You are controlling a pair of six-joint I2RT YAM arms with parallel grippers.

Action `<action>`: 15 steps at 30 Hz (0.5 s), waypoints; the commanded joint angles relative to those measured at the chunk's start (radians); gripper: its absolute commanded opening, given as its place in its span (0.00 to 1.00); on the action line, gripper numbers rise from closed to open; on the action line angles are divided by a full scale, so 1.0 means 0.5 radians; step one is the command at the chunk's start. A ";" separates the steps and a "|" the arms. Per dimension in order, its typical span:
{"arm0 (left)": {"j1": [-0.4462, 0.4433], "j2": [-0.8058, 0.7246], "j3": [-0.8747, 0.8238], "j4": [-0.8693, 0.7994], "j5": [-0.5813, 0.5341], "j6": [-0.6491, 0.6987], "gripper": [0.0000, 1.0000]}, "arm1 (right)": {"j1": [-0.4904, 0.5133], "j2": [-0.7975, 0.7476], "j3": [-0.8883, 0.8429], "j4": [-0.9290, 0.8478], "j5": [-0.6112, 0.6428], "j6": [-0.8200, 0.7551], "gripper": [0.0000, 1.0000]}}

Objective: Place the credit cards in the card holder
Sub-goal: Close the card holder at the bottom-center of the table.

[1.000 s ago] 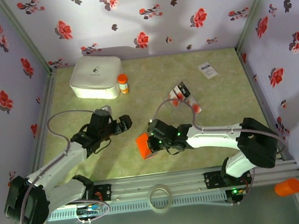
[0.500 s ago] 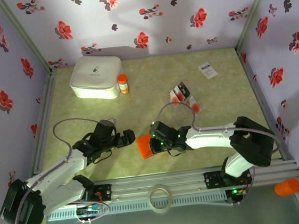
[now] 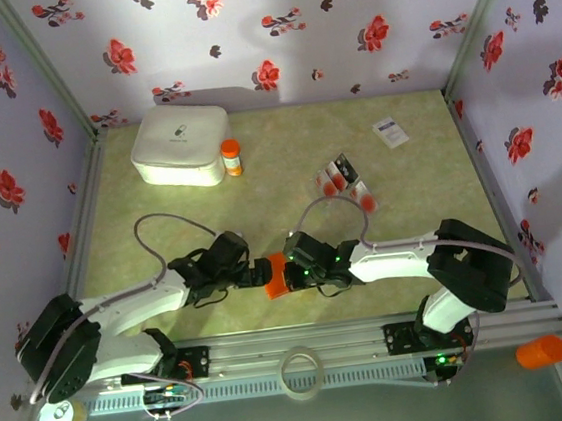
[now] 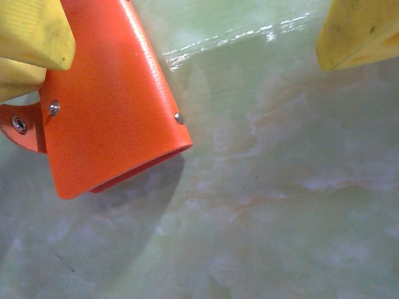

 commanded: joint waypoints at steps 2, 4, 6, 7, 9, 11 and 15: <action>-0.058 0.075 0.079 0.044 -0.106 0.045 1.00 | -0.007 0.039 -0.013 0.005 -0.015 0.038 0.11; -0.068 0.108 0.089 0.051 -0.115 0.050 1.00 | -0.008 0.041 -0.014 0.010 -0.016 0.038 0.11; -0.080 0.130 0.093 0.052 -0.133 0.052 1.00 | -0.007 0.037 -0.016 0.010 -0.015 0.039 0.11; -0.085 0.143 0.093 0.051 -0.144 0.050 1.00 | -0.008 0.035 -0.015 0.009 -0.014 0.042 0.11; -0.096 0.159 0.096 0.041 -0.163 0.057 1.00 | -0.009 0.034 -0.021 0.011 -0.014 0.042 0.11; -0.105 0.174 0.096 0.023 -0.191 0.062 1.00 | -0.007 0.029 -0.021 0.017 -0.016 0.046 0.11; -0.117 0.205 0.090 0.019 -0.221 0.079 1.00 | -0.008 0.023 -0.031 0.028 -0.019 0.051 0.10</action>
